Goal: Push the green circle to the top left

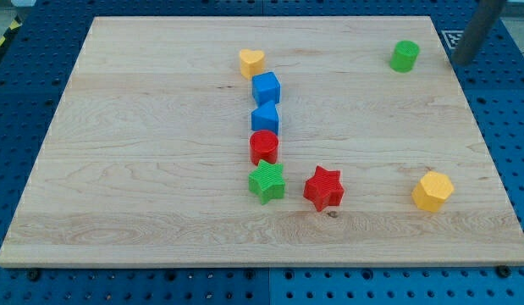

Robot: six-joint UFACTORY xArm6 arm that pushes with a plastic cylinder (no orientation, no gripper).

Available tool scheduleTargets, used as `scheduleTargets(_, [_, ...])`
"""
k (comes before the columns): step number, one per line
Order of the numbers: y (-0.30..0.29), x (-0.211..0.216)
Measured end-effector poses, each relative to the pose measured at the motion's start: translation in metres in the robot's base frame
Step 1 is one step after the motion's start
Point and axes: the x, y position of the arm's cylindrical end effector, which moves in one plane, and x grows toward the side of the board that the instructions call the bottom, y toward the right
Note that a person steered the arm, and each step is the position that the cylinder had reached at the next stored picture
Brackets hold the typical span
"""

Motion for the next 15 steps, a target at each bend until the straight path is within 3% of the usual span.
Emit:
scheduleTargets(1, [-0.029, -0.005])
scheduleTargets(6, [-0.048, 0.006])
scheduleTargets(8, [-0.118, 0.005])
scheduleTargets(10, [-0.213, -0.041])
scheduleTargets(11, [-0.254, -0.042])
scheduleTargets(15, [-0.257, 0.004])
